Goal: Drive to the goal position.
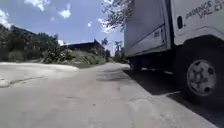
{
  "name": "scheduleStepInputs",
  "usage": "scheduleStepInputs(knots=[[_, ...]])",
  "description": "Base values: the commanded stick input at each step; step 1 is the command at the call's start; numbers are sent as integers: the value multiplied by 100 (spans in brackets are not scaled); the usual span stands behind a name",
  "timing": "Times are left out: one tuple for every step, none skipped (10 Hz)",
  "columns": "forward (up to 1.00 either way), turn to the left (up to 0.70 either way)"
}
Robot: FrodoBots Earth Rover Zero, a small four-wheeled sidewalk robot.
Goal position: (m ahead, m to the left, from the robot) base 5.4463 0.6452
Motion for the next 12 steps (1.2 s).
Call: scheduleStepInputs(knots=[[100, -2], [100, -2], [100, -2], [100, -2], [100, -2], [100, -2], [100, -2], [100, -3], [100, -3], [100, -7], [100, -17], [100, -27]])
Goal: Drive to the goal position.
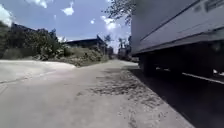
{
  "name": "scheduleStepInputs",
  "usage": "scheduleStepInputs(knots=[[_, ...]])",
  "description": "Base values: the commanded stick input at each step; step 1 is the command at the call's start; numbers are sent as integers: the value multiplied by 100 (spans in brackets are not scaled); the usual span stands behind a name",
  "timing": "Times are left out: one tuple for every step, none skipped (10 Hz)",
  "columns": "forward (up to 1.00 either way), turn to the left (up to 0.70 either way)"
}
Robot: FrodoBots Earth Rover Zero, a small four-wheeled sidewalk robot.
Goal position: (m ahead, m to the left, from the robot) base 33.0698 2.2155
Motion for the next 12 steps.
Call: scheduleStepInputs(knots=[[100, -26], [100, -15], [100, -2], [100, 0], [100, 0], [100, 0], [100, 0], [100, 0], [100, 0], [100, 0], [100, 0], [100, 0]])
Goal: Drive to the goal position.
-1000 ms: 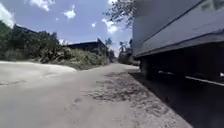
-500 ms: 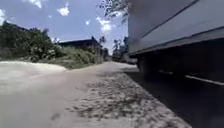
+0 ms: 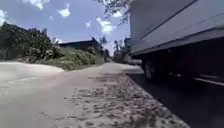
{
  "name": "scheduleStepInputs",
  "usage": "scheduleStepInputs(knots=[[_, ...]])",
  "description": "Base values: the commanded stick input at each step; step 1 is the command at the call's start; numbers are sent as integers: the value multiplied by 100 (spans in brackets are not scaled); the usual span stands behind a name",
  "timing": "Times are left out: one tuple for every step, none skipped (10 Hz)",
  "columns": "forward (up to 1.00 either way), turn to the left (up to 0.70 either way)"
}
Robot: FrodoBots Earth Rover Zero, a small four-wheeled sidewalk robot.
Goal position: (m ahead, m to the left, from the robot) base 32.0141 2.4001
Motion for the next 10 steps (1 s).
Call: scheduleStepInputs(knots=[[100, 0], [100, 0], [100, 0], [100, 0], [100, 0], [100, 0], [100, 0], [100, 0], [100, 0], [100, 0]])
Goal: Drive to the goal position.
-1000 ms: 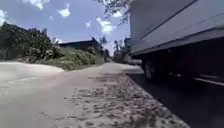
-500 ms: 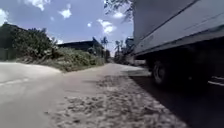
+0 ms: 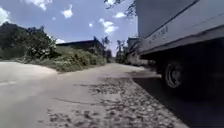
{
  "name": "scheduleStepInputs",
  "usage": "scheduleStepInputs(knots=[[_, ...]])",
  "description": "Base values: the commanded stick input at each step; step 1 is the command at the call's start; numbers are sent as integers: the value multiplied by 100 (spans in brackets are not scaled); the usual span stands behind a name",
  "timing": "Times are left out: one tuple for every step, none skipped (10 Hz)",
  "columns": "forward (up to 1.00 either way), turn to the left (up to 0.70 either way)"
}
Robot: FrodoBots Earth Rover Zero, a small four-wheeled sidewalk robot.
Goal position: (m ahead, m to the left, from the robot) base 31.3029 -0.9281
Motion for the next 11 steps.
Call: scheduleStepInputs(knots=[[100, 0], [100, 0], [100, 0], [100, 0], [100, 0], [100, 0], [100, 0], [100, 0], [100, 0], [100, 0], [100, 0]])
